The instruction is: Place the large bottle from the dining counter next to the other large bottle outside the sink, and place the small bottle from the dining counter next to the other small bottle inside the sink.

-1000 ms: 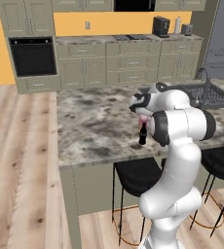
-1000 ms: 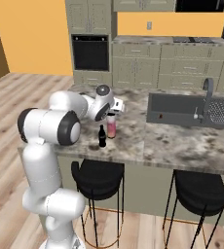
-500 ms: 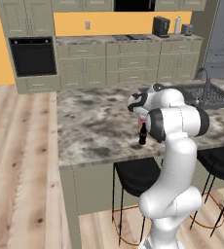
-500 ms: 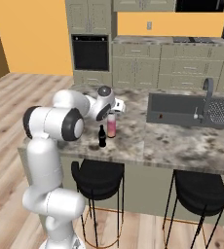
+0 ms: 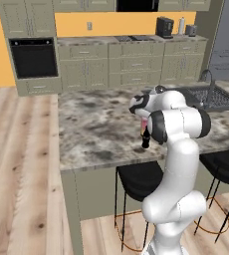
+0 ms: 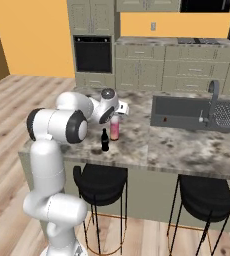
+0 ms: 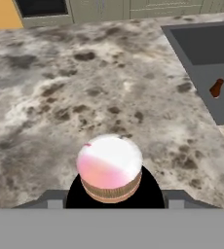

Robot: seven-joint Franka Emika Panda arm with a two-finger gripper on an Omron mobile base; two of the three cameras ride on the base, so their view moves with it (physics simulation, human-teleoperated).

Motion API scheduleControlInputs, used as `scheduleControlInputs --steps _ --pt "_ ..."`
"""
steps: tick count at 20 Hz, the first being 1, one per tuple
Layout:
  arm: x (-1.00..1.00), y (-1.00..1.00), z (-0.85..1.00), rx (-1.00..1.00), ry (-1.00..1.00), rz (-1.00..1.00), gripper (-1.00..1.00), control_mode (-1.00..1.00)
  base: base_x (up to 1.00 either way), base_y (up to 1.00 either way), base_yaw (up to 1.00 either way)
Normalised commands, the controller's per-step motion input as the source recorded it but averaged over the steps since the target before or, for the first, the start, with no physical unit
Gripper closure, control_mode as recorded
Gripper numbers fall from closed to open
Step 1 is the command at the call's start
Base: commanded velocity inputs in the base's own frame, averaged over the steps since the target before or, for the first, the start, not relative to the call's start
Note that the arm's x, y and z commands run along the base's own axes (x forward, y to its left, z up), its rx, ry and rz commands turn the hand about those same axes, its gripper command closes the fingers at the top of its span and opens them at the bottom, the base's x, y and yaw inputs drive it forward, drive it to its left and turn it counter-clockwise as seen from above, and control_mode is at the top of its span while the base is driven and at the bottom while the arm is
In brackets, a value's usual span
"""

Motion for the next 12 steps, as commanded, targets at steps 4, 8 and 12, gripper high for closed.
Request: scheduleControlInputs --steps 4,8,12 --pt "-0.06 -0.02 0.01 0.0 -0.08 0.0 1.0 -1.0 0.0 0.0 0.0" --pt "-0.13 -0.12 0.1 -0.01 -0.12 0.0 1.0 -1.0 0.0 0.0 0.0" --pt "-0.13 -0.12 0.24 -0.08 -0.14 0.0 1.0 -1.0 0.0 0.0 0.0"
